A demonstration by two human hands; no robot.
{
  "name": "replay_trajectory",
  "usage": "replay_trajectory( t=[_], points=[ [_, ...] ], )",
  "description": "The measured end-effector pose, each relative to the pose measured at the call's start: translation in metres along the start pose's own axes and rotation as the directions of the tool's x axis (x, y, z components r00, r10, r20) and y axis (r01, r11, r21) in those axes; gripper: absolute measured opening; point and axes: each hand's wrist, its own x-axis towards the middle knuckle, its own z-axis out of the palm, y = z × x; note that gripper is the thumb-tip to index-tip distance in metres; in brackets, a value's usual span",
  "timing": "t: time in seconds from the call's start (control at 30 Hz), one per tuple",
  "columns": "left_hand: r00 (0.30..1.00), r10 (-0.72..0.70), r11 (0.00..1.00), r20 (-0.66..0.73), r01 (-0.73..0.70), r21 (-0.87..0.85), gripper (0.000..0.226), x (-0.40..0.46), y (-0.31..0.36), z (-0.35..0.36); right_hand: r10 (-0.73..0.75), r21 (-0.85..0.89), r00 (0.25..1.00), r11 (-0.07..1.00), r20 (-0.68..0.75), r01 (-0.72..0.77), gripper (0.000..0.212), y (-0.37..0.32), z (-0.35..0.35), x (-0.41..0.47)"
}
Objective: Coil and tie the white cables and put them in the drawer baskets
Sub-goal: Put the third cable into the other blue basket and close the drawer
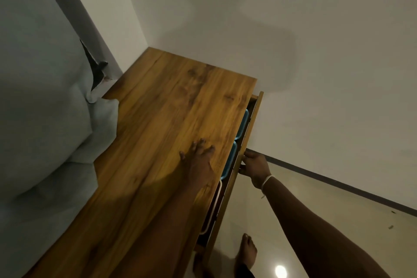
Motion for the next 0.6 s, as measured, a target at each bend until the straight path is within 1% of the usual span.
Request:
replay_trajectory(
  t=[0.27,0.4,0.5,0.6],
  points=[
    [0.999,-0.01,1.0,-0.04,0.01,-0.004,0.063,-0.001,0.0,0.004,0.015,0.004,0.998,1.0,0.063,-0.015,0.03,-0.011,0.026,0.002],
    [0.999,-0.006,1.0,-0.042,0.005,-0.018,0.061,-0.001,0.0,0.005,0.033,0.045,0.994,0.998,0.104,-0.038,0.029,-0.015,0.033,0.004],
    [0.999,-0.002,1.0,-0.034,0.002,-0.001,0.062,0.0,-0.002,0.006,0.047,0.088,0.992,0.994,0.12,-0.058,0.027,-0.018,0.035,0.005],
    [1.0,0.0,1.0,-0.029,0.001,0.021,0.065,-0.001,-0.003,0.009,0.068,0.092,0.99,0.993,0.125,-0.08,0.025,-0.016,0.034,0.007]
  ],
)
